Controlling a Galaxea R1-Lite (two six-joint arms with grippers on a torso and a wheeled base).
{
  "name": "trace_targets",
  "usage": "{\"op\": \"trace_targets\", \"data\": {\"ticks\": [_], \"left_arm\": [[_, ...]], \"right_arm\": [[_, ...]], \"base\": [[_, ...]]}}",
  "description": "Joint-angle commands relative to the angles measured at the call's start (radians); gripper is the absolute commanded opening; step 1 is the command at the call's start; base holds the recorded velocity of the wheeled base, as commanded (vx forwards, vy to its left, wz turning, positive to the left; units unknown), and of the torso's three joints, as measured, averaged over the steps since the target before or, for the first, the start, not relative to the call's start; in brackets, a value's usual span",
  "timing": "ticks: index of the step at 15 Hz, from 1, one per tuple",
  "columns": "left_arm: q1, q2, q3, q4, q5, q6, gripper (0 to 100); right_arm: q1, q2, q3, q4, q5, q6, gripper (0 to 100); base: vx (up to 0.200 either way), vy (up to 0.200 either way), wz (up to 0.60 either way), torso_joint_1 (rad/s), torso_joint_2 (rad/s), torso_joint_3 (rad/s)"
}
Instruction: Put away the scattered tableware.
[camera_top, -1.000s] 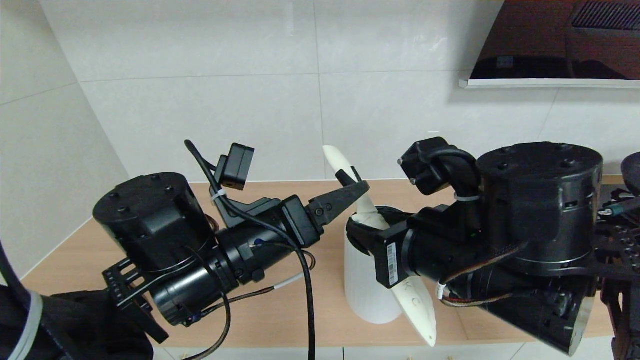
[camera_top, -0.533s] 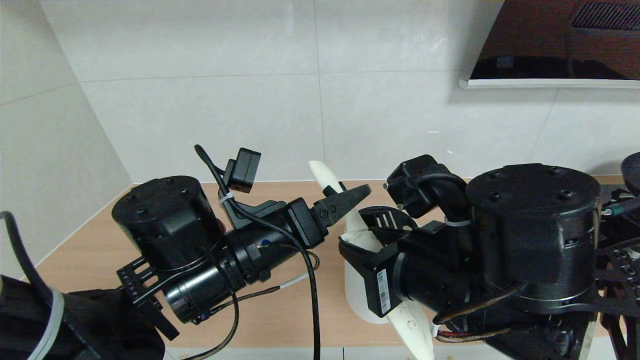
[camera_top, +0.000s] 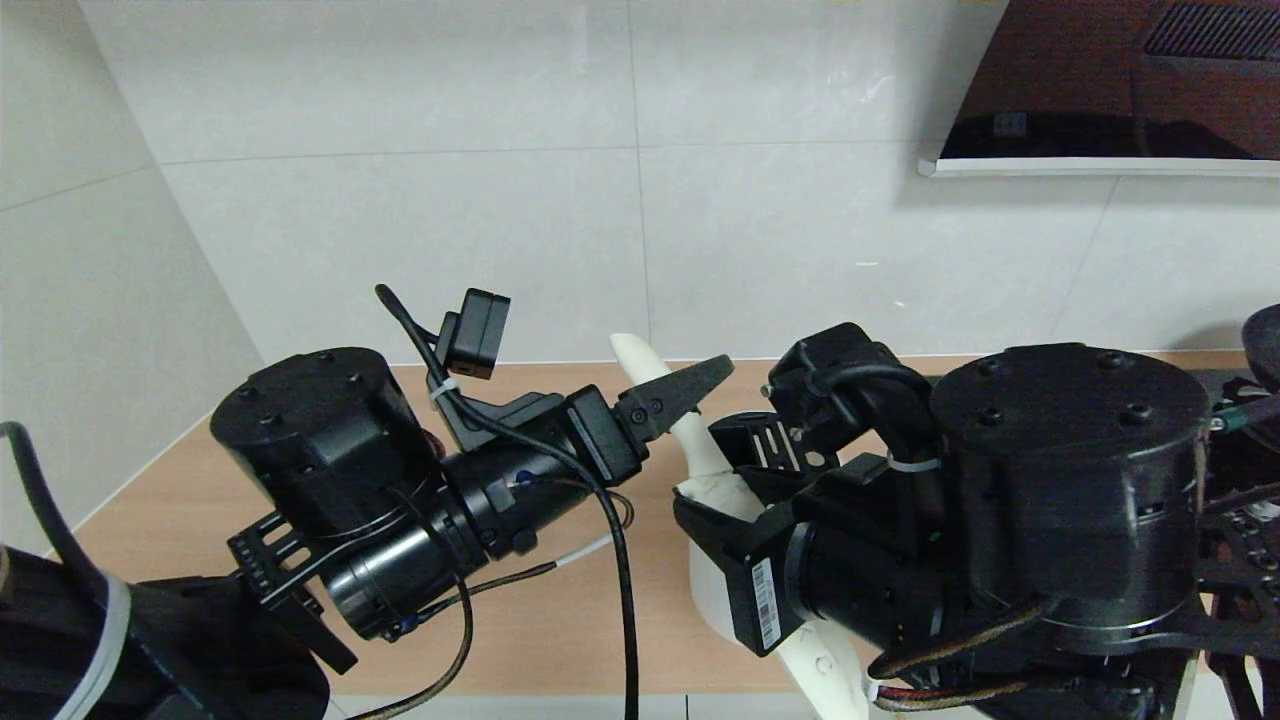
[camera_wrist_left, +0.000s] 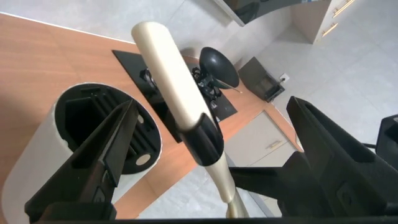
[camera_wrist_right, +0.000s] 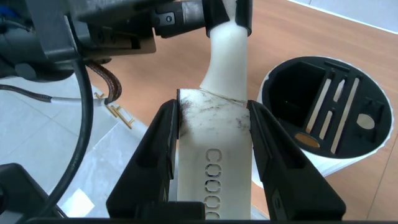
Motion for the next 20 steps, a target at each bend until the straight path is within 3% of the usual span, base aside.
{"op": "trace_targets", "data": {"ticks": [1, 4, 5, 18, 19, 20], "left_arm": [[0.000, -0.004, 0.000, 0.000, 0.000, 0.000, 100], [-0.002, -0.002, 0.003, 0.000, 0.000, 0.000, 100], [-0.002, -0.002, 0.003, 0.000, -0.001, 0.000, 0], [-0.002, -0.001, 0.005, 0.000, -0.005, 0.001, 0], [-0.002, -0.001, 0.005, 0.000, -0.005, 0.001, 0], [-0.002, -0.004, 0.005, 0.000, -0.003, 0.001, 0]], "right_arm": [[0.002, 0.000, 0.000, -0.001, -0.001, 0.000, 0], [0.001, 0.000, 0.000, -0.001, 0.001, 0.001, 0], [0.001, 0.000, 0.000, -0.001, -0.001, 0.001, 0], [0.001, 0.003, -0.001, -0.013, -0.004, 0.001, 0], [0.001, 0.005, -0.001, -0.013, -0.004, 0.001, 100], [0.001, 0.005, -0.001, -0.013, -0.004, 0.001, 100]], "base": [[0.000, 0.000, 0.00, 0.000, 0.00, 0.000], [0.000, 0.000, 0.00, 0.000, 0.00, 0.000], [0.000, 0.000, 0.00, 0.000, 0.00, 0.000], [0.000, 0.000, 0.00, 0.000, 0.00, 0.000], [0.000, 0.000, 0.00, 0.000, 0.00, 0.000], [0.000, 0.000, 0.00, 0.000, 0.00, 0.000]]}}
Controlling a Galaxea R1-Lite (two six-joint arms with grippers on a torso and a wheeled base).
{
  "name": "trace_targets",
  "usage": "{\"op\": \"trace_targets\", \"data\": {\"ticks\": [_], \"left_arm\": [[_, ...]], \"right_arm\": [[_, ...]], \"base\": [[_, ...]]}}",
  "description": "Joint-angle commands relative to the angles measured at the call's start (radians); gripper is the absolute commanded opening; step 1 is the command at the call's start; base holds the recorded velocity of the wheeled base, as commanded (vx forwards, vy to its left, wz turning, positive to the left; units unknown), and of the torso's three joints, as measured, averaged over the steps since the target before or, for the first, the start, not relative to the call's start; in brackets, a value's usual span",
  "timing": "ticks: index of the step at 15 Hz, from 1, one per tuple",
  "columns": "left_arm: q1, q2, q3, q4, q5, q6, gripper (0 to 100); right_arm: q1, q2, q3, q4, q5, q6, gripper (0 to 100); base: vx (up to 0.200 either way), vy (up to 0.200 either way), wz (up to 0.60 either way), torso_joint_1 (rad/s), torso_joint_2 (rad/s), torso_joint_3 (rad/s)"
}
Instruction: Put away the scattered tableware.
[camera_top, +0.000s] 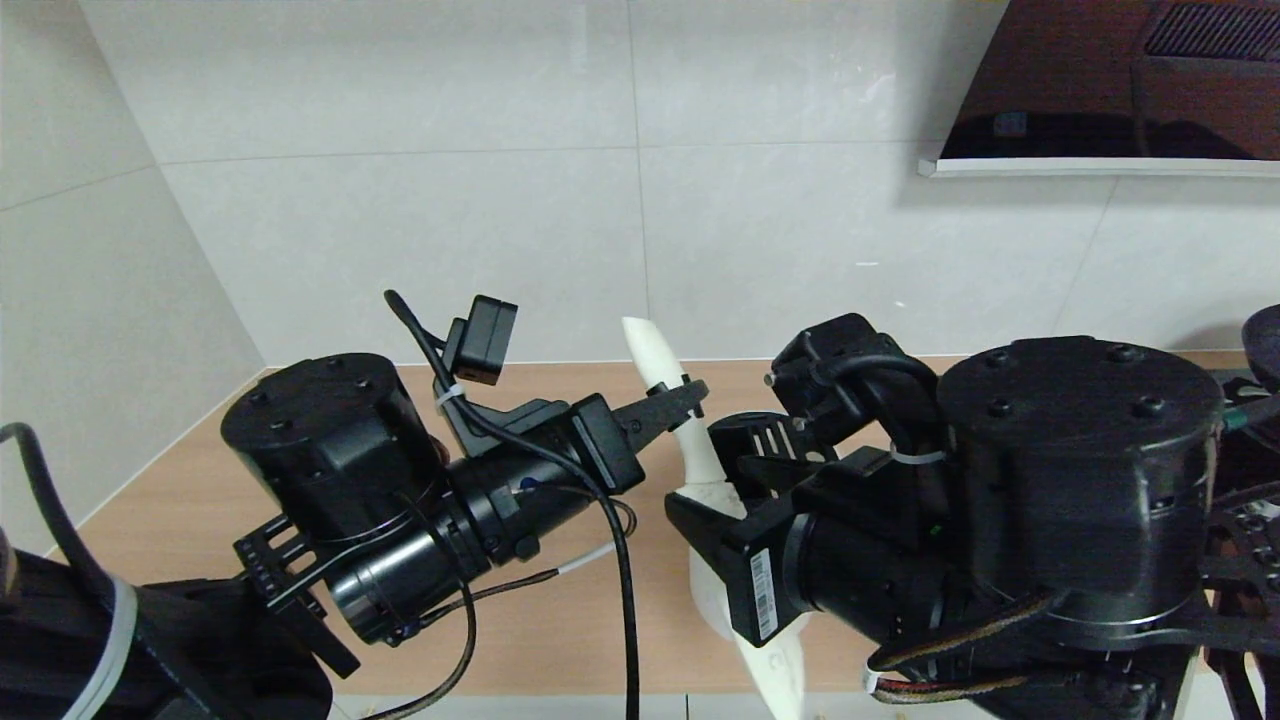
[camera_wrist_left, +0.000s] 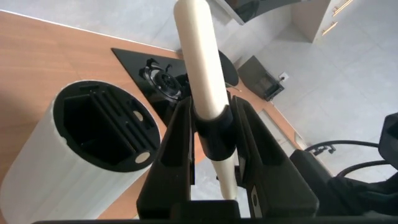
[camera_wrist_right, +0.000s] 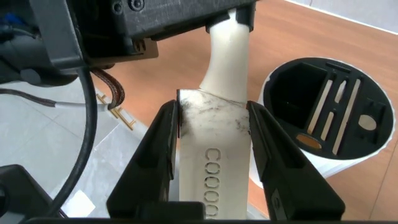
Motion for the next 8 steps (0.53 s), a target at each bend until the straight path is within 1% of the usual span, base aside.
{"op": "trace_targets", "data": {"ticks": [1, 5, 6, 7, 8], "left_arm": [[0.000, -0.010, -0.001, -0.005, 0.001, -0.001, 0], [0.000, -0.054, -0.002, -0.005, 0.001, 0.008, 0], [0.002, -0.068, -0.002, -0.005, 0.001, 0.022, 0], [0.003, -0.086, -0.004, -0.005, 0.001, 0.052, 0], [0.011, -0.103, -0.011, -0.005, -0.001, 0.100, 0]], "right_arm": [[0.001, 0.000, 0.003, 0.005, 0.000, 0.001, 100], [-0.008, -0.046, 0.011, -0.004, -0.010, -0.001, 100], [-0.024, -0.080, 0.020, -0.004, -0.010, -0.004, 100], [-0.042, -0.121, 0.035, -0.003, -0.007, -0.010, 100], [-0.067, -0.169, 0.046, -0.001, -0.006, -0.033, 100]], "base": [[0.000, 0.000, 0.00, 0.000, 0.00, 0.000], [0.000, 0.000, 0.00, 0.000, 0.00, 0.000], [0.000, 0.000, 0.00, 0.000, 0.00, 0.000], [0.000, 0.000, 0.00, 0.000, 0.00, 0.000], [0.000, 0.000, 0.00, 0.000, 0.00, 0.000]]}}
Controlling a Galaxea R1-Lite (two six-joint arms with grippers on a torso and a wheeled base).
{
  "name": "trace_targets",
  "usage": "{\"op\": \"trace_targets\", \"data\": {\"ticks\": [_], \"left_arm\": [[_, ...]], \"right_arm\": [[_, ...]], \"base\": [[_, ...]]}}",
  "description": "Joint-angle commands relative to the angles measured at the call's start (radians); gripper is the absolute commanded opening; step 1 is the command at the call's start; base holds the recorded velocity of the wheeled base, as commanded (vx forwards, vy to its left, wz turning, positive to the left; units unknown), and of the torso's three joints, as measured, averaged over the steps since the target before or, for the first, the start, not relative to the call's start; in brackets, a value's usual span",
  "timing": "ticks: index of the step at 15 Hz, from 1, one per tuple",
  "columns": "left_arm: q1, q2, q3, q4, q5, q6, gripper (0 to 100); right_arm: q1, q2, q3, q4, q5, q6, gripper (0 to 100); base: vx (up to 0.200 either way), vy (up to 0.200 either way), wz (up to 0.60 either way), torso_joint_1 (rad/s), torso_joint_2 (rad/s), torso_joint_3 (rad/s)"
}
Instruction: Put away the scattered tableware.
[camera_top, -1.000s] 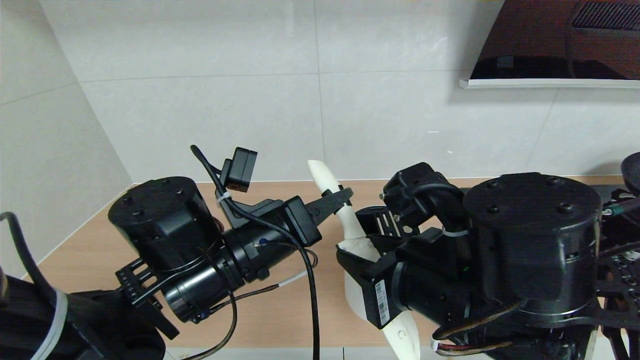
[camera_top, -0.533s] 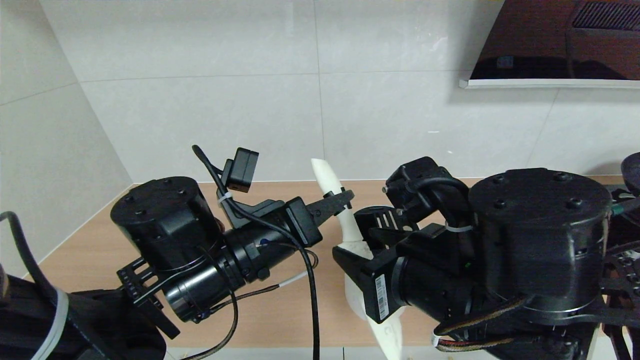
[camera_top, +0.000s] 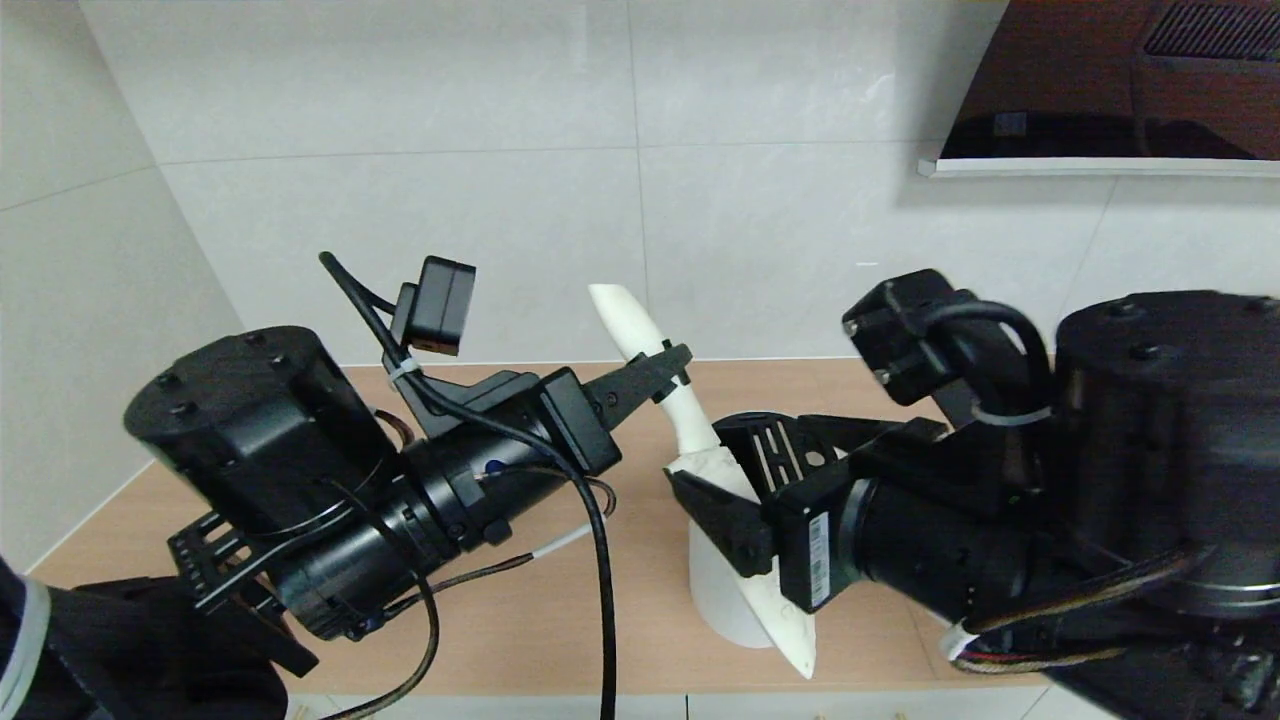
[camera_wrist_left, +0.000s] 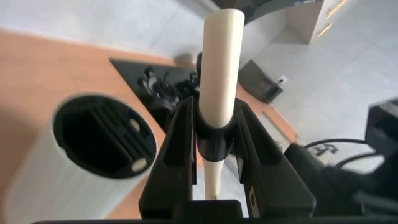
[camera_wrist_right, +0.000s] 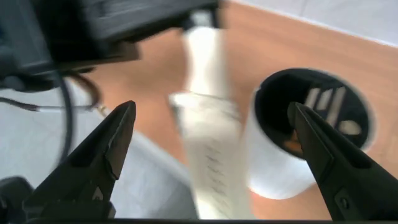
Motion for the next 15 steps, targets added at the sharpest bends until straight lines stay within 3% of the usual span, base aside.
{"op": "trace_targets", "data": {"ticks": [1, 6, 7, 8, 11, 12, 13, 15], "left_arm": [[0.014, -0.051, -0.023, 0.001, -0.001, 0.073, 0], [0.025, -0.012, -0.219, -0.004, -0.048, 0.274, 0], [0.034, -0.009, -0.216, -0.015, -0.062, 0.321, 0], [0.044, -0.006, -0.207, -0.035, -0.068, 0.349, 0], [0.102, 0.089, -0.190, -0.200, -0.085, 0.499, 0], [0.103, 0.098, -0.192, -0.214, -0.085, 0.510, 0], [0.103, 0.140, -0.193, -0.274, -0.090, 0.564, 0], [0.102, 0.164, -0.190, -0.282, -0.090, 0.597, 0]], "right_arm": [[-0.071, -0.119, 0.023, 0.003, 0.006, -0.045, 100], [-0.197, -0.196, 0.028, 0.008, 0.007, -0.074, 100], [-0.215, -0.194, 0.026, 0.008, 0.007, -0.077, 100], [-0.226, -0.188, 0.026, 0.008, 0.007, -0.077, 100], [-0.240, -0.134, 0.028, 0.006, 0.007, -0.077, 100], [-0.240, -0.131, 0.029, 0.006, 0.007, -0.077, 100], [-0.240, -0.128, 0.029, 0.006, 0.007, -0.077, 100], [-0.240, -0.130, 0.029, 0.004, 0.007, -0.077, 100]], "base": [[0.000, 0.000, 0.00, 0.000, 0.00, 0.000], [0.000, 0.000, 0.00, 0.000, 0.00, 0.000], [0.000, 0.000, 0.00, 0.000, 0.00, 0.000], [0.000, 0.000, 0.00, 0.000, 0.00, 0.000], [0.000, 0.000, 0.00, 0.000, 0.00, 0.000], [0.000, 0.000, 0.00, 0.000, 0.00, 0.000], [0.000, 0.000, 0.00, 0.000, 0.00, 0.000], [0.000, 0.000, 0.00, 0.000, 0.00, 0.000]]}}
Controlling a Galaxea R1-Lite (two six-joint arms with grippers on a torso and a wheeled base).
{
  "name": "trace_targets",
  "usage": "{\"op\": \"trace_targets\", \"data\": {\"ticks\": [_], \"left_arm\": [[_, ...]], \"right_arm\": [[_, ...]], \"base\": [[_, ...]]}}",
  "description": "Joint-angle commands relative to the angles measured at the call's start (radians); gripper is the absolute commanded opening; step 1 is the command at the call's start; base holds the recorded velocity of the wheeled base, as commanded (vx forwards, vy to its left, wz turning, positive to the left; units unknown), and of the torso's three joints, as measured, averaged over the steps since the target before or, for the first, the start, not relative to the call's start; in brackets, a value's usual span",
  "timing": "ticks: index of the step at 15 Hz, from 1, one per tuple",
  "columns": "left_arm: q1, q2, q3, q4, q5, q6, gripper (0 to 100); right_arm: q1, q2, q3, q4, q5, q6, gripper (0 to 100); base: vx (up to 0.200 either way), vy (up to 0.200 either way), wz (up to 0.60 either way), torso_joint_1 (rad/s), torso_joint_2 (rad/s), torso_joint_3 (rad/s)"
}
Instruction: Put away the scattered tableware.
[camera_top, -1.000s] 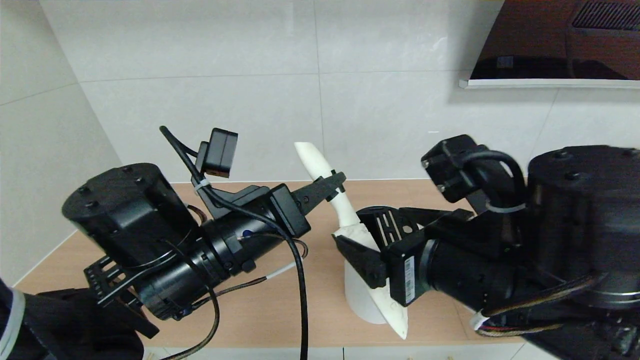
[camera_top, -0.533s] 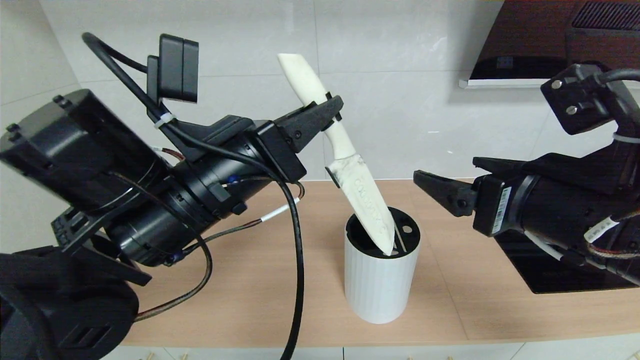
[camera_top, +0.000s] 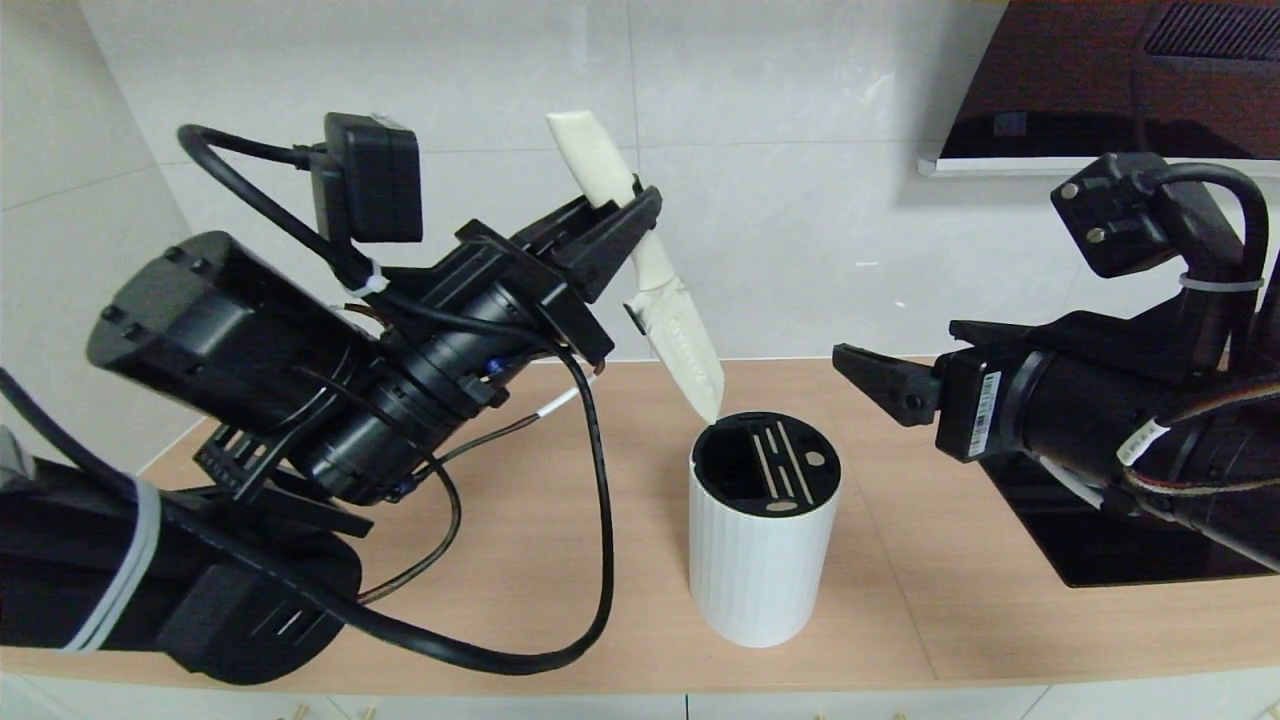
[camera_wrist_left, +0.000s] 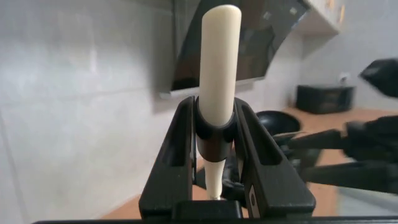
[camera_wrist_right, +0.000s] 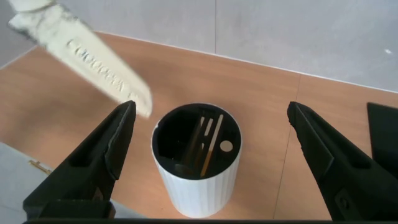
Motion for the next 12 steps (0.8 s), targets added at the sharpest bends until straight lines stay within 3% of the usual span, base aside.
{"op": "trace_targets", "data": {"ticks": [1, 12], "left_arm": [[-0.002, 0.061, 0.002, -0.008, 0.000, 0.012, 0], [-0.046, 0.153, 0.006, -0.037, 0.003, 0.012, 0]], "right_arm": [[0.000, 0.009, 0.000, -0.001, 0.000, 0.000, 100], [0.000, 0.024, 0.002, -0.001, 0.000, 0.000, 100]], "base": [[0.000, 0.000, 0.00, 0.000, 0.00, 0.000], [0.000, 0.000, 0.00, 0.000, 0.00, 0.000]]}}
